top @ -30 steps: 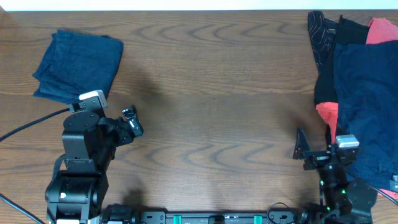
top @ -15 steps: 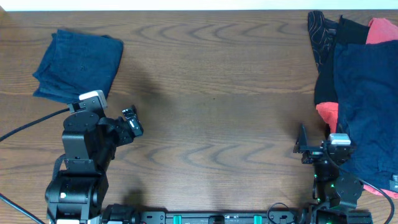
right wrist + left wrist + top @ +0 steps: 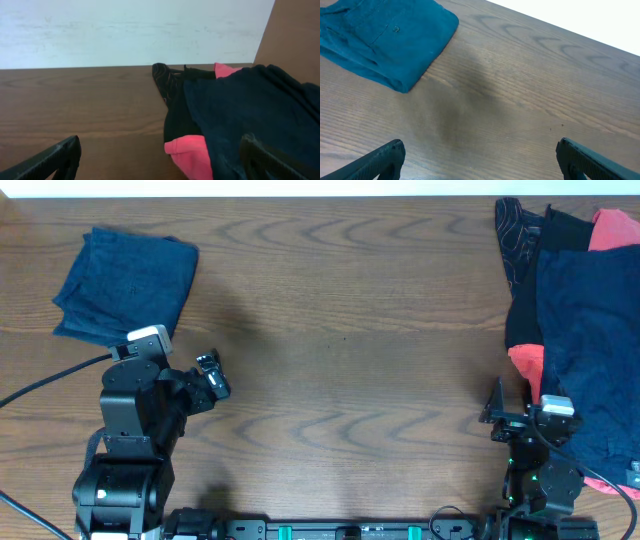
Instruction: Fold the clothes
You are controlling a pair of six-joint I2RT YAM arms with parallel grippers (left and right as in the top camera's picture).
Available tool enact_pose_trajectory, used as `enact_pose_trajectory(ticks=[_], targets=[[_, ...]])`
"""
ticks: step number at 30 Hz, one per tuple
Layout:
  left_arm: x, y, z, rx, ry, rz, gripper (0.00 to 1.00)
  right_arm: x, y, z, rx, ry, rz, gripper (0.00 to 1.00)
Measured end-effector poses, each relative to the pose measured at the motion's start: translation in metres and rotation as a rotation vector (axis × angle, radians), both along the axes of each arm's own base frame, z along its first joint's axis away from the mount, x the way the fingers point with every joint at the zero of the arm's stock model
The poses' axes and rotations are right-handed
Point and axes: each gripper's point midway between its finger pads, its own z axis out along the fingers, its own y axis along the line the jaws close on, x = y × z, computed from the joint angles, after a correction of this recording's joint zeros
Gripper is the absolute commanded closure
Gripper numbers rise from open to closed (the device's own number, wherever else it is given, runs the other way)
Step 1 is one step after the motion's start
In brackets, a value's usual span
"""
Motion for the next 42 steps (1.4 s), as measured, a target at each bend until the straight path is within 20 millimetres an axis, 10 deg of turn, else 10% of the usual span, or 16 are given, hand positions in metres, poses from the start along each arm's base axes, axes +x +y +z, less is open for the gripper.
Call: enact_pose_trajectory(ticks=[31, 42], targets=[[0.0, 0.0, 0.0, 0.0, -0.001, 0.0, 0.02, 0.0, 0.0, 0.0, 0.018, -0.003, -0.003, 0.01], [-0.054, 0.011, -0.014, 0.018, -0.052, 0.035, 0.02, 0.0, 0.0, 0.0, 0.018, -0.003, -0.004, 0.01]])
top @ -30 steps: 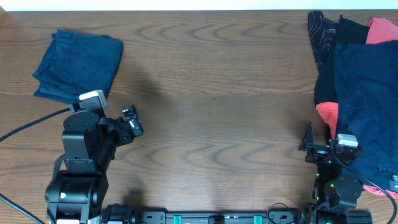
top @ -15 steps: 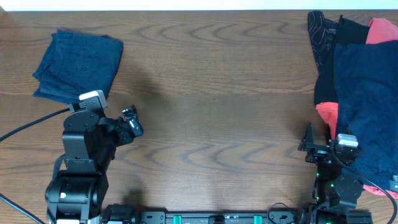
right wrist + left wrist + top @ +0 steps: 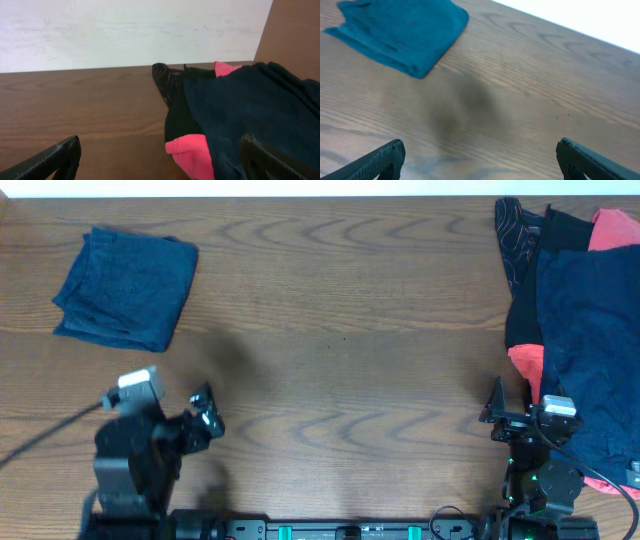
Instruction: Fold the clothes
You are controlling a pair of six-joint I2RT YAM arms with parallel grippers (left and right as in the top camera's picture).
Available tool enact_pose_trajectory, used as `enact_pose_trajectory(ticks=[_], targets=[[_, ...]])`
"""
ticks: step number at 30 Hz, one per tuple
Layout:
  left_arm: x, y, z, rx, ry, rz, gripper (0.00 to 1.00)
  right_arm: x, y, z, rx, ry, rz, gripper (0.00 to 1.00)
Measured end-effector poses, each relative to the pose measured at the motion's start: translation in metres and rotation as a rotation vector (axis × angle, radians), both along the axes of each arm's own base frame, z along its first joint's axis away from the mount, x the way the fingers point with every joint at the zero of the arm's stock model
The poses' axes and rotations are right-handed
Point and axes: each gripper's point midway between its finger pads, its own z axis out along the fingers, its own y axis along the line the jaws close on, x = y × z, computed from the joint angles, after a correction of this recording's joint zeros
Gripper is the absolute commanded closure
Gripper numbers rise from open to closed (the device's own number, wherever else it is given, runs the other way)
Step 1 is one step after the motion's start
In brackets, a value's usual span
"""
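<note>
A folded dark blue garment (image 3: 125,287) lies at the table's far left, also in the left wrist view as the blue folded cloth (image 3: 402,32). A heap of unfolded clothes (image 3: 585,330), dark blue, black and pink, lies at the right edge. The pile shows in the right wrist view with a dark blue piece (image 3: 252,117) over a pink one (image 3: 192,155). My left gripper (image 3: 207,418) is open near the front left, away from the folded garment, nothing between its fingers (image 3: 380,162). My right gripper (image 3: 510,415) is open beside the heap's near end.
The wooden table (image 3: 340,360) spans the view between the folded piece and the heap. A light wall (image 3: 130,30) stands beyond the far edge. Both arm bases sit at the front edge.
My left arm has drawn back toward the front edge, so the folded blue garment now lies farther from its fingers. The right arm and the heap have not changed.
</note>
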Motion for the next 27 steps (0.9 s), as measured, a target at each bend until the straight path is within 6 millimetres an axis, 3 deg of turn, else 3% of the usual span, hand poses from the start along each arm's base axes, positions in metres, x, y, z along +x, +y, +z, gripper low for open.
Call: enact_pose_trajectory(ticks=[4, 9, 16, 18, 27], targets=[[-0.005, 0.006, -0.032, 0.001, -0.057, 0.029, 0.02, 0.0, 0.0, 0.0, 0.0, 0.0, -0.002, 0.01], [0.012, 0.011, -0.062, 0.0, -0.204, 0.055, 0.02, 0.0, 0.0, 0.0, 0.0, 0.001, -0.003, 0.01], [0.042, 0.013, -0.063, 0.03, -0.512, 0.046, 0.02, 0.0, -0.001, 0.0, 0.0, 0.0, -0.003, 0.01], [0.043, 0.01, -0.073, 0.064, -0.499, 0.016, 0.02, 0.0, -0.001, 0.0, 0.0, 0.0, -0.003, 0.01], [0.042, 0.004, -0.077, 0.156, -0.472, -0.056, 0.02, 0.0, -0.001, 0.0, 0.0, 0.0, -0.003, 0.01]])
